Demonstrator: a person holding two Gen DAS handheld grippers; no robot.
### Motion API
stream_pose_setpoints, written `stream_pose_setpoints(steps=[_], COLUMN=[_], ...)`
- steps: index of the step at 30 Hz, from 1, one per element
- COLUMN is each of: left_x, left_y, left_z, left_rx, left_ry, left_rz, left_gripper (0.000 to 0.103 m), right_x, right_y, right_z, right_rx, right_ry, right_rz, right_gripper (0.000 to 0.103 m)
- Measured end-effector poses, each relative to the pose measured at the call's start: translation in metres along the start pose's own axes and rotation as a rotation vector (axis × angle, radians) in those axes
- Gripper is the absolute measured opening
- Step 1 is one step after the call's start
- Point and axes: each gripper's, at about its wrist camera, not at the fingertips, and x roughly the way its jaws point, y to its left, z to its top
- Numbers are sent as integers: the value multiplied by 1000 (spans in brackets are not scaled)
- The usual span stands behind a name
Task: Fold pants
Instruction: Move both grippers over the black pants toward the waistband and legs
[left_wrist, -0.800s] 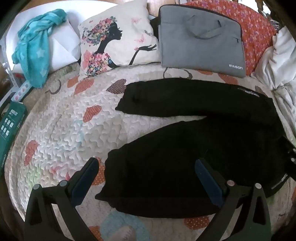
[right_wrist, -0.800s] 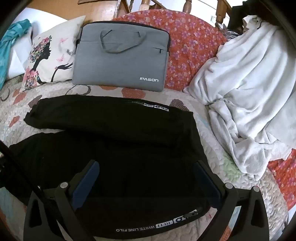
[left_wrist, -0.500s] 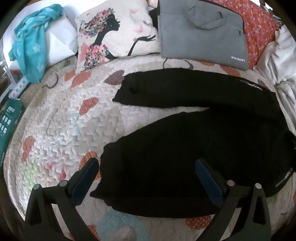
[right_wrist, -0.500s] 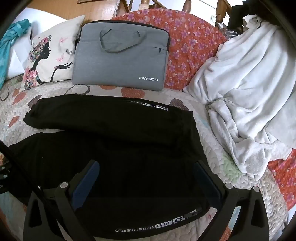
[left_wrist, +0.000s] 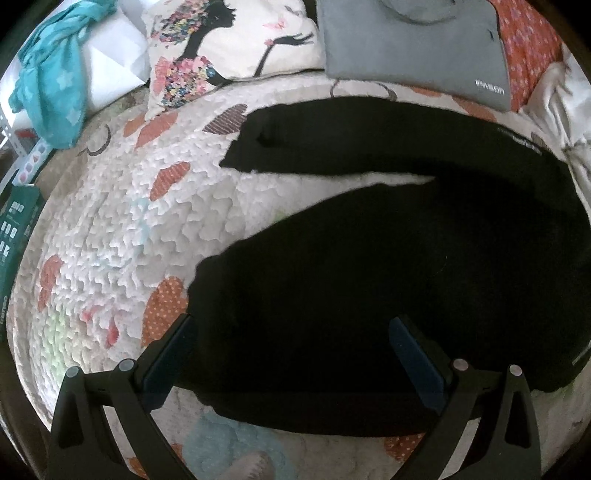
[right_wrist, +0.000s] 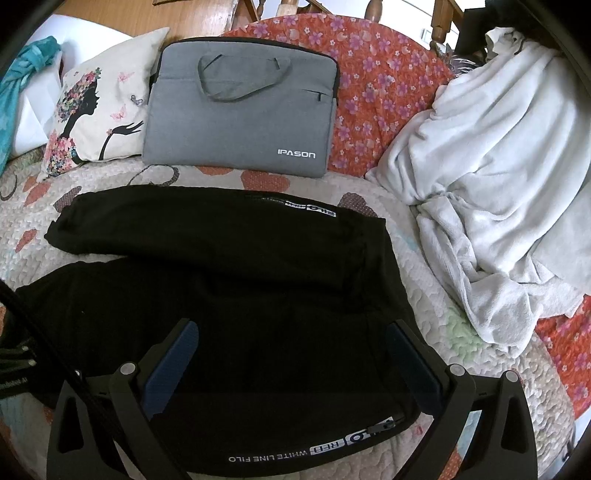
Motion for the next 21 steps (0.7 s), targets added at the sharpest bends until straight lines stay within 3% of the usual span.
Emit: stream_pose_setpoints(steps=[8, 9, 14, 19, 21], left_x=[7, 7, 8, 10, 10], left_y=[-8, -11, -2, 11, 11], left_z=[-7, -6, -14, -21, -21], left_rx=[34, 7, 30, -28, -7], left_ry=[4, -5, 6, 44, 59], left_rz=[16, -23, 43, -37, -58], left_gripper=[103, 103, 103, 103, 103], right_x=[1, 1, 3, 2, 0], right_y=[-3, -3, -5, -12, -17], right_z=[0, -1, 1, 3, 4], right_rx=[1, 0, -5, 22, 55], right_ry=[2, 3, 8, 2, -2], right_rz=[-1, -3, -14, -10, -1], right_gripper=[103, 103, 103, 103, 103])
